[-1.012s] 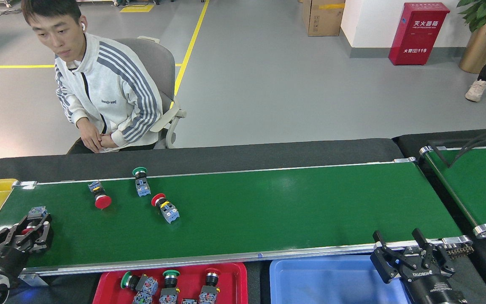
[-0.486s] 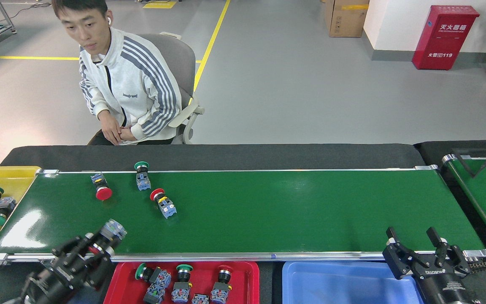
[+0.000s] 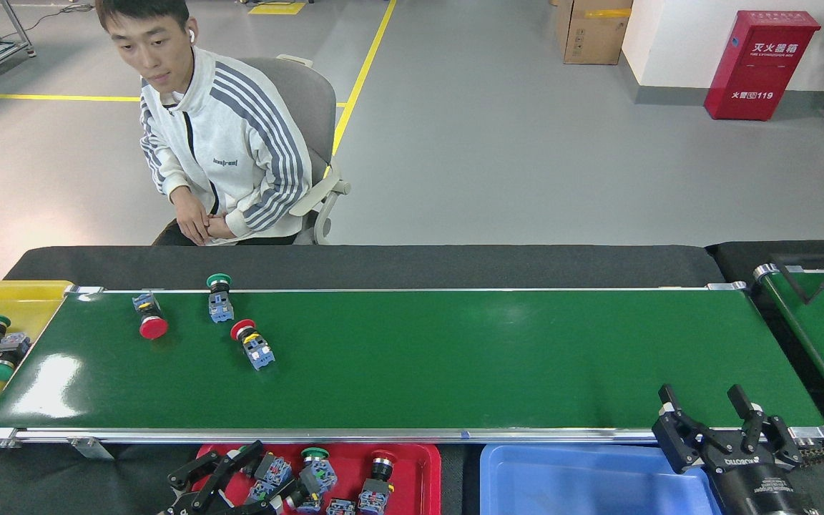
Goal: Pick switch part from conveyor to tray
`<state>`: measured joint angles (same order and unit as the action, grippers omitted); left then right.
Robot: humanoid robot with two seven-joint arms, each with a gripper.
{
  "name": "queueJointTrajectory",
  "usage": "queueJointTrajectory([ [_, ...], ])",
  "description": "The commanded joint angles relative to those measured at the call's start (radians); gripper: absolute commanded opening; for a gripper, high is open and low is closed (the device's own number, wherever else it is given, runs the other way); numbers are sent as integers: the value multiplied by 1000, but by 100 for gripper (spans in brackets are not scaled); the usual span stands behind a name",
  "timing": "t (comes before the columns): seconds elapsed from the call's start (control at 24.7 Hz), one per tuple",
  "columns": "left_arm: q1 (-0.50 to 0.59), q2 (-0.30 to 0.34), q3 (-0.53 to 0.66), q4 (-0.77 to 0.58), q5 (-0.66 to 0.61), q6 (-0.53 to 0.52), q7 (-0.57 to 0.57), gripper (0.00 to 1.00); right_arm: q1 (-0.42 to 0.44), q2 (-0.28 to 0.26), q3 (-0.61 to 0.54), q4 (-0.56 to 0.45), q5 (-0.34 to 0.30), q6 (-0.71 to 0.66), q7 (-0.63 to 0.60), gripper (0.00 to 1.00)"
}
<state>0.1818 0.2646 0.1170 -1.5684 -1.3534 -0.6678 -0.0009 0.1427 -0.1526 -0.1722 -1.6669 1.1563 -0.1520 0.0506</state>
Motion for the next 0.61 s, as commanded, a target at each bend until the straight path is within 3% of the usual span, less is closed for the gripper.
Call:
queueJointTrajectory([
  [0.0, -2, -2, 64, 19, 7, 140, 4, 100, -11, -2, -7, -16, -3, -4, -3, 99],
  [0.08, -4, -2, 130, 65, 8, 251, 4, 100, -9, -2, -6, -17, -1, -8, -3, 99],
  [0.57, -12, 5, 224, 94, 8, 269, 4, 100, 15, -1, -7, -25, -3, -3, -3, 99],
])
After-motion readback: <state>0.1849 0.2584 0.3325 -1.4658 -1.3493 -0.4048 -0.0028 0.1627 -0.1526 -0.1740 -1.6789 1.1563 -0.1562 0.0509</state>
